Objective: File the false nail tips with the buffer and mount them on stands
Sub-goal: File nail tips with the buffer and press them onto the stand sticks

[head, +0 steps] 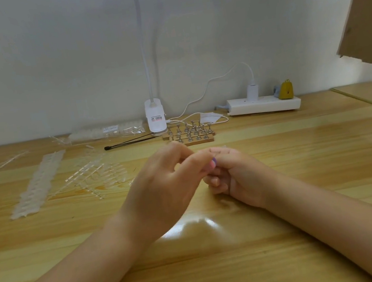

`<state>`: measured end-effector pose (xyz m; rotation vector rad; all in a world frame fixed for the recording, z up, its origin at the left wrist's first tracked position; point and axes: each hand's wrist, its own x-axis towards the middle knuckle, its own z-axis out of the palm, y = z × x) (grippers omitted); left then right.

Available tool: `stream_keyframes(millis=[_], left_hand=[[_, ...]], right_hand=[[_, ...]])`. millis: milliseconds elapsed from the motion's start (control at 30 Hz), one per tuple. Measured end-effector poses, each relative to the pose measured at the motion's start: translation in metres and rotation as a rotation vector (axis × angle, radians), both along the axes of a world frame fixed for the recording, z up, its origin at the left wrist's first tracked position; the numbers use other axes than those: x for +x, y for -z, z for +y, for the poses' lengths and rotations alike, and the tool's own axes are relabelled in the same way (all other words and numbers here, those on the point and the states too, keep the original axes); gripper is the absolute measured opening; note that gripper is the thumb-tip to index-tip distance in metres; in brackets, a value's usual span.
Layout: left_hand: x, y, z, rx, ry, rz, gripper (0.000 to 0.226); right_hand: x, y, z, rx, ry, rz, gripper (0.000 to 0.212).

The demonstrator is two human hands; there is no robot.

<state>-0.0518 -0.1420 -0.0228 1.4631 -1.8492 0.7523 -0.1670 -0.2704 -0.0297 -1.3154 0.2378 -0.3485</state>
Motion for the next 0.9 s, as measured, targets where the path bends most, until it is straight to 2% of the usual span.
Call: stream_keyframes(millis=[167, 300, 333, 500, 667, 833, 900], left_hand=[[0.018, 0.001, 0.003, -0.022, -0.126, 0.041, 0.013], [0.008, 0.001, 0.000, -0.047, 0.035, 0.010, 0.020], [0.004, 0.002, -0.001, -0.034, 0.052, 0.000, 0.020], [0.021, 0.004, 0.002, -0.002, -0.091, 0.062, 0.017], [0.006, 0.003, -0.001, -0.024, 0.067, -0.005, 0.018], [0.022, 0.004, 0.002, 0.001, -0.088, 0.060, 0.016], [0.018, 0.003, 0.002, -0.024, -0.037, 0.057, 0.019]], right_hand=[[0.000, 0.000, -0.002, 0.044, 0.015, 0.030, 0.020], [0.000, 0.002, -0.002, -0.005, -0.023, 0.014, 0.004], [0.000, 0.002, -0.002, -0.012, -0.036, 0.010, 0.007], [-0.001, 0.001, -0.004, 0.035, -0.047, 0.004, 0.010], [0.001, 0.004, -0.003, 0.016, -0.041, -0.002, 0.010], [0.000, 0.003, -0.004, 0.047, -0.041, -0.001, 0.009], [0.000, 0.004, -0.004, 0.038, -0.035, -0.004, 0.010]])
